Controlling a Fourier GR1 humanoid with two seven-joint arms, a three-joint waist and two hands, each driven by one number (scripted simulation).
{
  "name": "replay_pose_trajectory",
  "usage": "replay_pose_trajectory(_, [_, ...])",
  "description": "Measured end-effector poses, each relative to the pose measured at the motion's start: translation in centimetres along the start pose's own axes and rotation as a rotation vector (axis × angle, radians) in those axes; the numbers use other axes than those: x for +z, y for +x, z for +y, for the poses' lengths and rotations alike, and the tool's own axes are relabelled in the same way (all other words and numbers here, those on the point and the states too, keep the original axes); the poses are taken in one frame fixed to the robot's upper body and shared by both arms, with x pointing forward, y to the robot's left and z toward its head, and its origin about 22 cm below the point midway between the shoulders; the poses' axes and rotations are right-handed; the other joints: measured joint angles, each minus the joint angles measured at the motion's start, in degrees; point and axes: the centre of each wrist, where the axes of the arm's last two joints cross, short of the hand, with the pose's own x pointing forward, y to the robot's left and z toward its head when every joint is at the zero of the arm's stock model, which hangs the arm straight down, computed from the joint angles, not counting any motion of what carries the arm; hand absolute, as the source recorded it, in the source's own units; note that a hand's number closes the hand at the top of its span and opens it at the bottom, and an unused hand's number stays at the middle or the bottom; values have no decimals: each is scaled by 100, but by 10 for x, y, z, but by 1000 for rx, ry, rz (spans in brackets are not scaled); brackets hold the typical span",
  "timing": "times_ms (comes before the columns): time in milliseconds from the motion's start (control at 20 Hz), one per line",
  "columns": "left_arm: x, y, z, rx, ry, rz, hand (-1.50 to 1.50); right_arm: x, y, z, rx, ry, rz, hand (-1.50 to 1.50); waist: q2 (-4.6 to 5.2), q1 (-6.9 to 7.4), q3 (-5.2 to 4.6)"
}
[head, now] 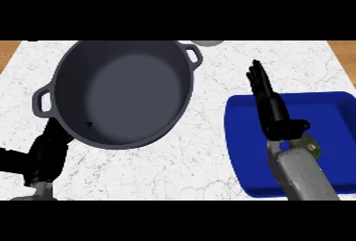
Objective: Pick the squash from the tray and place it in the pot
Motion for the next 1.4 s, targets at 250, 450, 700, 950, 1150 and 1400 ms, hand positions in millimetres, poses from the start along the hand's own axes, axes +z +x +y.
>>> replay_pose_trajectory(250, [-14, 19, -22, -91, -49, -22, 0, 8, 5, -29, -102, 214, 54, -150, -86, 15, -7])
replay_pose_trajectory(450, [-13, 24, -22, -161, -55, 2, 0, 5, 22, -79, 185, 302, 9, -150, -174, -72, -41])
replay_pose_trajectory(700, [-7, 32, -29, -199, -42, 40, 0, 43, 30, -143, 329, 246, -197, -150, -175, -150, -14])
replay_pose_trajectory(950, [-5, 42, -37, -211, -46, 43, 0, 77, 63, -208, 503, 286, -246, -150, -174, -148, -22])
replay_pose_trajectory(1150, [0, 43, -46, -214, -52, 43, 0, 86, 105, -244, 674, 341, -193, -150, -170, -117, -29])
replay_pose_trajectory(1400, [-1, 46, -51, -211, -60, 40, 0, 87, 151, -255, 832, 440, -89, -150, -164, -74, -35])
